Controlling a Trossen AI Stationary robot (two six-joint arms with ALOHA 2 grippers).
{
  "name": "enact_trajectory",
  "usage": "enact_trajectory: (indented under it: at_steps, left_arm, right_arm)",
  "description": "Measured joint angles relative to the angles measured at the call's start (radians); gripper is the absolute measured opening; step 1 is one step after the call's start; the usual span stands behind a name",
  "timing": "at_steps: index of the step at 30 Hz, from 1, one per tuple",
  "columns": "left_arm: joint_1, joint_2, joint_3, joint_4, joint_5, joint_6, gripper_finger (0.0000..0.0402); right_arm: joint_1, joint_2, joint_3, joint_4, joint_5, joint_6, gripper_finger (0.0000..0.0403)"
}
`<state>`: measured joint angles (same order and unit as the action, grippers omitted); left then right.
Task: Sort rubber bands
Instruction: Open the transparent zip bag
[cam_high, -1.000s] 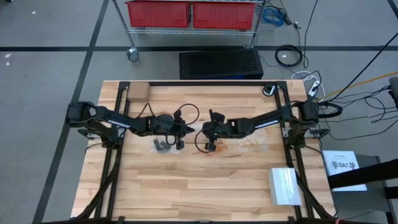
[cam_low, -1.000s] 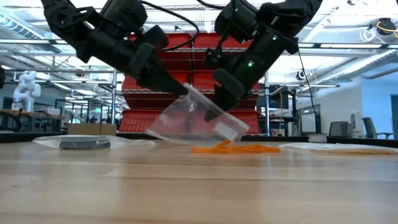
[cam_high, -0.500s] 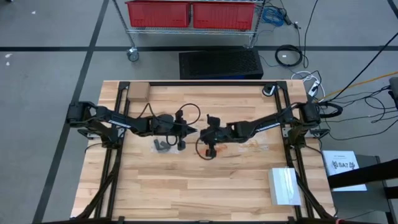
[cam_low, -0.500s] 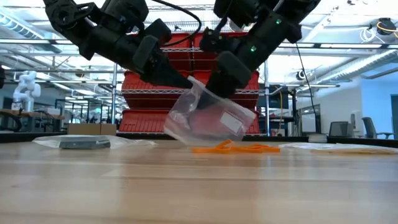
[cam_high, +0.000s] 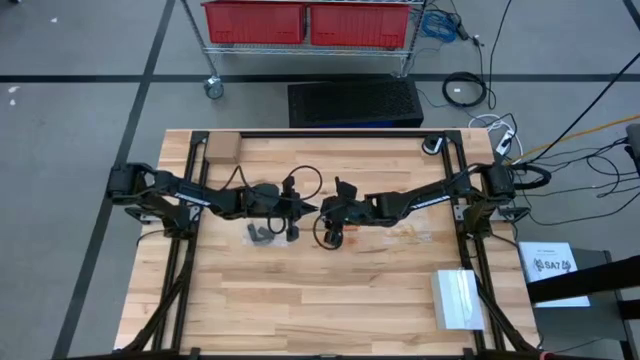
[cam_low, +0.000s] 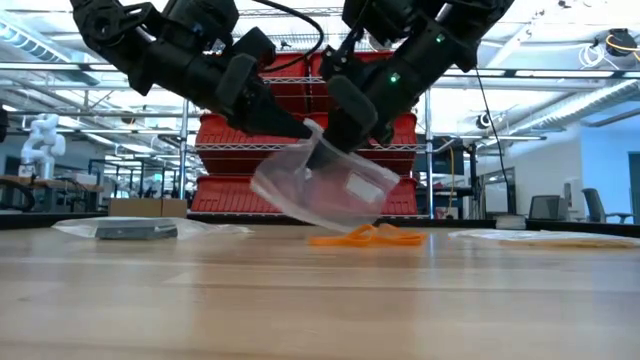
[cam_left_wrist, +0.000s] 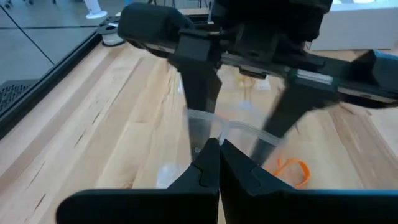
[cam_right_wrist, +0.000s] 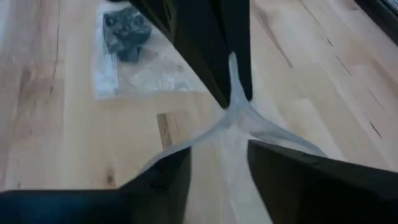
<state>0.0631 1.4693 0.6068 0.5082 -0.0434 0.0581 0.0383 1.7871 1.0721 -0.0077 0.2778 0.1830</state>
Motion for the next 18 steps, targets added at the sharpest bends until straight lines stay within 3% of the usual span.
enact_trajectory:
  at_steps: [3, 6, 9, 13, 18]
  left_arm:
    - [0.0, 0.0, 0.013, 0.001, 0.0, 0.0, 0.0]
    - [0.0, 0.0, 0.024, 0.0, 0.0, 0.0, 0.0]
    - [0.0, 0.0, 0.025, -0.002, 0.0, 0.0, 0.0]
    - [-0.001, 0.0, 0.025, -0.01, 0.001, 0.0, 0.0]
    - [-0.015, -0.009, 0.025, -0.012, 0.001, 0.0, 0.0]
  right_arm:
    - [-0.001, 0.0, 0.0, 0.048, 0.005, 0.032, 0.0188]
    - [-0.002, 0.0, 0.0, 0.071, 0.011, 0.024, 0.0181]
    - [0.002, -0.002, 0.0, 0.051, 0.044, 0.004, 0.0129]
    - [0.003, -0.006, 0.0, -0.034, 0.049, -0.001, 0.0023]
    - [0.0, -0.006, 0.0, -0.073, 0.049, 0.01, 0.0003]
